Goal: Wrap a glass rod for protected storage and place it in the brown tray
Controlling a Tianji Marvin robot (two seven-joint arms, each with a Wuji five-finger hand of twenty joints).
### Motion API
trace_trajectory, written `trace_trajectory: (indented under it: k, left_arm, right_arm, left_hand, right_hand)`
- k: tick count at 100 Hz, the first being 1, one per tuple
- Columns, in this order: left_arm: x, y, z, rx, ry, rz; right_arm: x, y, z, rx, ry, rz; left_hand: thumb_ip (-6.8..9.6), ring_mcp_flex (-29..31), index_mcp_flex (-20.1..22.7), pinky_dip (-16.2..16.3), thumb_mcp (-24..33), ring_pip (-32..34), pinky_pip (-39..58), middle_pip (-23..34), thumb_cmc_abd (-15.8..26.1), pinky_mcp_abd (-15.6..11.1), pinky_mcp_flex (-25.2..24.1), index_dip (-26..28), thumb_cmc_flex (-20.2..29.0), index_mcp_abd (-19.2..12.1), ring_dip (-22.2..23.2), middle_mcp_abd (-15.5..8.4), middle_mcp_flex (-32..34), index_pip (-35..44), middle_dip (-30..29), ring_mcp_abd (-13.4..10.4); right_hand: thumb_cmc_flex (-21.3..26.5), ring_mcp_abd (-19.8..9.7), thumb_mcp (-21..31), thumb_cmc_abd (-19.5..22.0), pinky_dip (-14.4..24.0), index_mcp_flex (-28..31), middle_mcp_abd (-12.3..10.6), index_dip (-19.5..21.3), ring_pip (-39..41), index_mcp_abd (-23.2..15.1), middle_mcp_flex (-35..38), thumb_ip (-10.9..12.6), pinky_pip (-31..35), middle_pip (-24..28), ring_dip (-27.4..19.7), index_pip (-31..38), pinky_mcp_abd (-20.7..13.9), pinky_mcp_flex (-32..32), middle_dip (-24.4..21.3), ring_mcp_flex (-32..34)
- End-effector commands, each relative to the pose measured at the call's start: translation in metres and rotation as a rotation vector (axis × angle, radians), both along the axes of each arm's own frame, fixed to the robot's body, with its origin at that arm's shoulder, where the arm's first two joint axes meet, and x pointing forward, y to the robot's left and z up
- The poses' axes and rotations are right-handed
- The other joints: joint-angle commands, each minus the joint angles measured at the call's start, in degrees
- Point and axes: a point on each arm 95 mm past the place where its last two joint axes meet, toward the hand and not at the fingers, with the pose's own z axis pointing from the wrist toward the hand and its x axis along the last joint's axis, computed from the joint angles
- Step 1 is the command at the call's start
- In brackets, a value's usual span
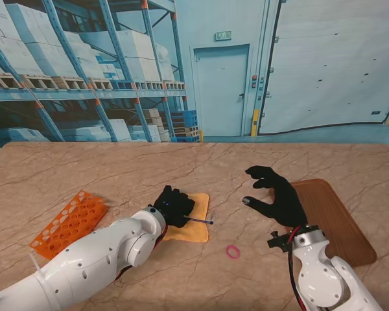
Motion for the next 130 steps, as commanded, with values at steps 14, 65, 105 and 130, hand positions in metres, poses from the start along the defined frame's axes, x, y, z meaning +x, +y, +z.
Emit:
trace_trajectory:
  k: [14, 65, 105, 130]
  left_arm:
    - [-0.009, -0.003, 0.006, -0.044, -0.013, -0.024]
    - [-0.03, 0.016, 0.036, -0.178, -0.019, -0.066]
    - [-0.05, 0.053, 0.039, -0.13, 0.025, -0.115]
    - [-0.055, 0.059, 0.026, -0.068, 0.032, -0.133]
  right_arm:
    - [-0.001, 0.002, -0.001, 0.002, 0.0, 0.008]
    - [0.013, 0.02, -0.002, -0.032, 0.052, 0.082]
    - [0.029, 0.055, -0.011, -0.154, 0.221, 0.25]
    - [0.035, 0.071, -0.026, -0.373, 0.266, 0.383]
  left_hand:
    - [1.07, -2.3, -2.5, -0.1, -0.4, -1.1, 0.8, -1.3, 3.0, -0.6, -1.0, -0.3, -3.7, 1.6, -0.5, 1.3, -2.2, -5.9, -0.8, 0.8]
    - [2.5, 0.3, -0.8, 0.0, -3.2, -0.7, 1.2, -1.2, 5.7, 0.1, 0.1, 1.3, -6.4, 2.0, -0.4, 1.6, 1.1, -8.7, -1.3, 1.6]
    - [3.13, 2.4, 0.7, 1.0, -5.1, 0.1, 2.5, -0.3, 5.0, 0.0, 1.6, 3.9, -8.4, 1.2, 0.5, 0.4, 3.2, -6.6, -0.3, 1.3]
    - [2.22, 2.2, -0.4, 1.8, -2.7, 0.3, 2.6, 0.0, 3.5, -0.7, 1.6, 4.2, -8.0, 0.9, 0.9, 0.1, 2.6, -5.6, 0.2, 0.8]
  right_hand:
    - [-1.4, -0.2, -0.1, -0.8, 0.4, 0.6, 0.0, 0.2, 0.8, -0.1, 1.2, 1.9, 1.8, 0.5, 0.6, -0.2, -0.4, -0.2, 0.6, 0.9]
    - [0.7, 0.0, -0.7, -1.9, 0.8, 4.5, 0.3, 1.0, 3.7, -2.6, 3.0, 2.0, 3.2, 2.2, 2.0, 1.4, -0.4, 1.0, 1.4, 2.3]
    - [8.9, -0.5, -1.0, -1.9, 1.3, 13.0, 1.2, 2.2, 14.6, -3.0, 4.3, 2.3, 11.3, 8.0, 6.8, 3.9, -2.0, 3.3, 4.6, 3.7]
    - [11.5, -1.0, 0.3, -2.8, 0.6, 13.5, 1.2, 2.6, 19.8, -2.5, 4.1, 1.9, 16.0, 11.5, 9.0, 4.4, -3.0, 4.1, 6.5, 3.6]
